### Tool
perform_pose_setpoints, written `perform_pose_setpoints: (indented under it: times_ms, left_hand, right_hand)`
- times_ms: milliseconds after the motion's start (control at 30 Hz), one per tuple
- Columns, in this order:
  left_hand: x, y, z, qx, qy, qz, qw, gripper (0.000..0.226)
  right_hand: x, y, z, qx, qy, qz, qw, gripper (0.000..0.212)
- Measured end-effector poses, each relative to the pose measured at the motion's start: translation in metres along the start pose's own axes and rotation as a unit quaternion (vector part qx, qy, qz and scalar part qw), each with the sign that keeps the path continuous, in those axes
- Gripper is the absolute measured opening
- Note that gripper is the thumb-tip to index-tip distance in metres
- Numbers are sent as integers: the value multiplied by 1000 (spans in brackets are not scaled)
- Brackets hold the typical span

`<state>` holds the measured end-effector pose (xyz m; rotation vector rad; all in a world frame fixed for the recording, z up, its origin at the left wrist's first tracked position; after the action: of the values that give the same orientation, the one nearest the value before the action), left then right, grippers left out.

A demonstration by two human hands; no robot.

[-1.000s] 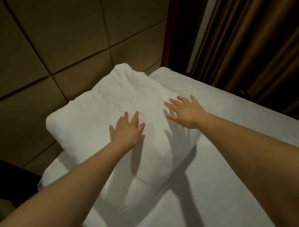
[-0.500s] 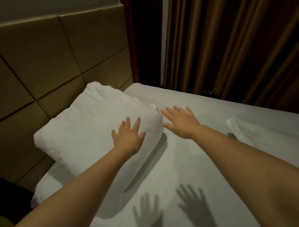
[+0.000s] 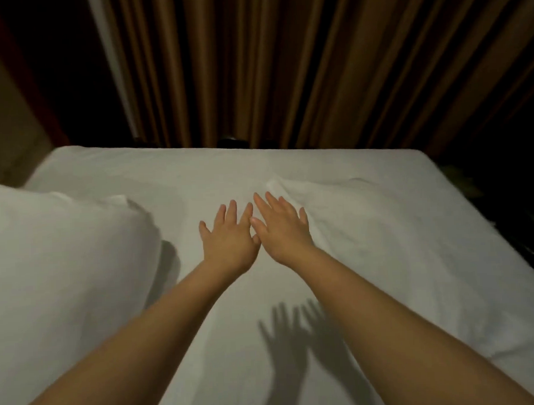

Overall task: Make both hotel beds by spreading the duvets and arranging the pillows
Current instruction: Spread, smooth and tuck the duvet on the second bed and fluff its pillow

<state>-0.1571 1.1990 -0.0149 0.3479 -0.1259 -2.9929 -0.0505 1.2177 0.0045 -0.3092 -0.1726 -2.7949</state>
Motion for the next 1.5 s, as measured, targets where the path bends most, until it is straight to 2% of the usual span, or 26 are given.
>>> perform_pose_setpoints:
  times_ms: [267, 433, 567, 633, 700, 800, 867, 933, 1000, 1067, 1100, 1200, 1333, 1500]
  left_hand:
    - [-153, -16, -48, 37, -3, -111, 993, 62]
    - [-261, -33, -95, 53, -12, -96, 994, 68]
    - [-349, -44, -158, 109, 8, -9, 994, 86]
    - [-386, -51, -199, 172, 31, 55, 983, 105]
    - [-409, -56, -237, 224, 66, 151, 961, 124]
    - [-420, -59, -279, 216, 106, 252, 937, 133]
    - [-417, -61, -292, 191, 135, 279, 931, 132]
    - [-407, -62, -301, 161, 171, 311, 921, 122]
    - [-393, -60, -306, 136, 171, 337, 916, 91]
    - [-381, -58, -306, 113, 164, 331, 922, 55]
    - [-377, -55, -304, 97, 167, 321, 927, 45]
    - [-363, -45, -284, 15, 216, 322, 922, 40]
    - [-333, -39, -230, -107, 334, 344, 871, 43]
    - [-265, -38, -143, -160, 435, 321, 826, 45]
  right_hand:
    - [-166, 37, 37, -33, -8, -129, 991, 57]
    - [-307, 46, 39, -24, -26, -175, 984, 59]
    - [-422, 41, 22, -10, -64, -186, 981, 68]
    - [-482, 51, 0, 12, -89, -237, 967, 81]
    - [-534, 64, -33, 59, -131, -305, 942, 102]
    - [-579, 79, -81, 111, -220, -373, 894, 124]
    - [-585, 73, -102, 84, -231, -361, 899, 120]
    - [-583, 66, -113, 35, -207, -331, 920, 103]
    - [-575, 65, -119, 14, -196, -315, 929, 82]
    - [-566, 66, -119, 27, -187, -285, 940, 63]
    - [-560, 66, -115, 32, -191, -268, 944, 57]
    - [-531, 64, -87, -11, -215, -226, 950, 53]
    - [-459, 59, -28, -108, -223, -168, 954, 51]
    - [-346, 49, 38, -194, -237, -127, 943, 52]
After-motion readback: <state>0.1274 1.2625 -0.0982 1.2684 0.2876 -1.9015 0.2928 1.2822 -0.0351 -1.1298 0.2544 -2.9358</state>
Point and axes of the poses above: each hand's wrist, its own y-axis away from the middle knuckle, its own z-axis out of the back of the hand, x = y × z, the point moved 2 cm from there along -y, towards the middle knuckle, and after that the axes turned 6 degrees about z, right-handed, at the moved point
